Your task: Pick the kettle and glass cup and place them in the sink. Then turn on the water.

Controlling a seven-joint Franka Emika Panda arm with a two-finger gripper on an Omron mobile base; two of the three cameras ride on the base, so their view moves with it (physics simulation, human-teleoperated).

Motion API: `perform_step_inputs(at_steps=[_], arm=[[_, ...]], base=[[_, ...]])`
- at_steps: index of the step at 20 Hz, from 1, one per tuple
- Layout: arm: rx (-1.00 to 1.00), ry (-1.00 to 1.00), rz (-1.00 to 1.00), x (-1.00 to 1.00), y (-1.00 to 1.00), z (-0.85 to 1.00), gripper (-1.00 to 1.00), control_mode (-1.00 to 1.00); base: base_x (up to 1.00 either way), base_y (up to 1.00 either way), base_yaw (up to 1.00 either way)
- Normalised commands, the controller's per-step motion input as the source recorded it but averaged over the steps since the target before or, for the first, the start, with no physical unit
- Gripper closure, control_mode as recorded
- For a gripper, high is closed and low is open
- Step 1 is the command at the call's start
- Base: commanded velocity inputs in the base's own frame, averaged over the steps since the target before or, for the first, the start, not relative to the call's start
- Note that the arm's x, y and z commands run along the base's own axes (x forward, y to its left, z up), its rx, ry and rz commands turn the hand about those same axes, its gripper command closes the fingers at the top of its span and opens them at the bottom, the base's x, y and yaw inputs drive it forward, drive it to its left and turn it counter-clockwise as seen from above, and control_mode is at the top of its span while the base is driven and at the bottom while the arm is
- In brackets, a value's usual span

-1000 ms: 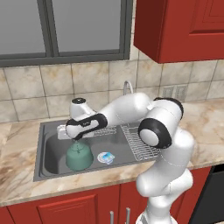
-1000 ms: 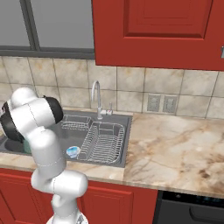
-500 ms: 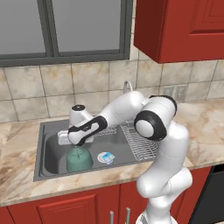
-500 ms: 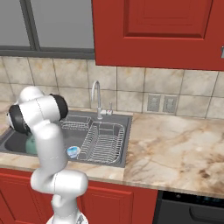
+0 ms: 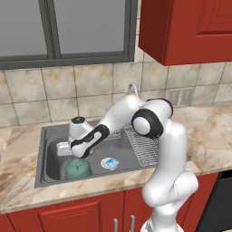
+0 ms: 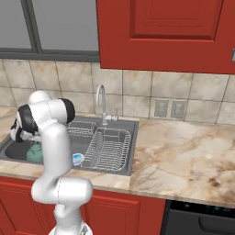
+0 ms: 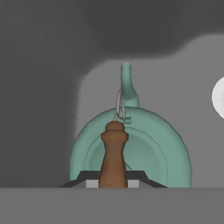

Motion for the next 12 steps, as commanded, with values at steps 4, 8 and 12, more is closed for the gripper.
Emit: perform_step_inputs(at_steps=[4,8,12], arm=[[0.0,0.0,0.0,0.27,0.11,-0.1,1.0,-1.0],[0.0,0.0,0.0,0.21,0.01,-0.06,1.0,-1.0],[0.0,0.0,0.0,0.17,0.0,-0.2,1.0,-1.0]], base=[[0.0,0.0,0.0],[0.0,0.0,0.0],[0.0,0.0,0.0]])
